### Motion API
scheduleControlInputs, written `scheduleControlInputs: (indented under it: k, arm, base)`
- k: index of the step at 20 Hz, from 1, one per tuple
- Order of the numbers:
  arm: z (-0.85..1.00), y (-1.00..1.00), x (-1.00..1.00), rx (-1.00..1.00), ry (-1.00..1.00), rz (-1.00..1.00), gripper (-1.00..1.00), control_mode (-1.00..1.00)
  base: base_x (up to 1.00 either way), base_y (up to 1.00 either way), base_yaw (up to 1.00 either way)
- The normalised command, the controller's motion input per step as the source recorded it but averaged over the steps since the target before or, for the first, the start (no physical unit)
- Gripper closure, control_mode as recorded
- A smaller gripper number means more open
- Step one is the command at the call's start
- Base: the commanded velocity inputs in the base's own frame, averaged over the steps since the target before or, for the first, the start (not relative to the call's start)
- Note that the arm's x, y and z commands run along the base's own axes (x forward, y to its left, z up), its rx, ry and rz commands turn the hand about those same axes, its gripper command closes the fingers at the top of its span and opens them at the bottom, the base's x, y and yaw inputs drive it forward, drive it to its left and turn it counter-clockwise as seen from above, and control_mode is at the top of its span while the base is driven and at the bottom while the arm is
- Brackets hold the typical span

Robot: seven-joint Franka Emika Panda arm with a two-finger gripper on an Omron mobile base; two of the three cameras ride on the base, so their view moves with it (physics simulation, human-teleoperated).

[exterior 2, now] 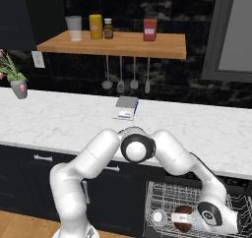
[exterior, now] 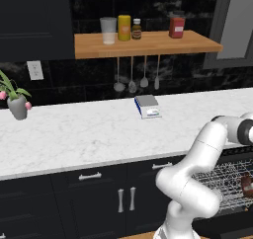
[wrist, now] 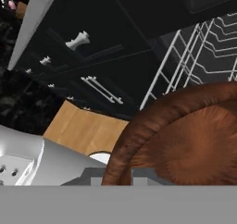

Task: Pick up the cup and bowl from the counter, place them in the dishwasher, and close the dishwasher door.

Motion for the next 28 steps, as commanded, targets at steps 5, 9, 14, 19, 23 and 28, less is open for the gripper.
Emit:
scheduleControlInputs:
  k: [5,9,14,19,23,28]
  arm:
    - [-0.21,0.2,0.06,-0.05,-0.03,0.01,1.0,-1.0]
    - [0.22,0.05,0.25,-0.01,0.02,-0.01,1.0,-1.0]
    - [0.01,0.06,0.72,-0.12,0.06,-0.11,1.0,-1.0]
    - [-0.26,-0.01,0.29,-0.13,0.16,-0.13,1.0,-1.0]
    - [-0.54,0.0,0.0,-0.09,0.11,-0.11,1.0,-1.0]
    - [-0.56,0.0,0.0,-0.03,0.03,-0.04,1.0,-1.0]
  base:
    - [0.0,0.0,0.0]
    - [0.0,0.0,0.0]
    - [0.0,0.0,0.0]
    - [0.0,0.0,0.0]
    - [0.0,0.0,0.0]
    - [0.0,0.0,0.0]
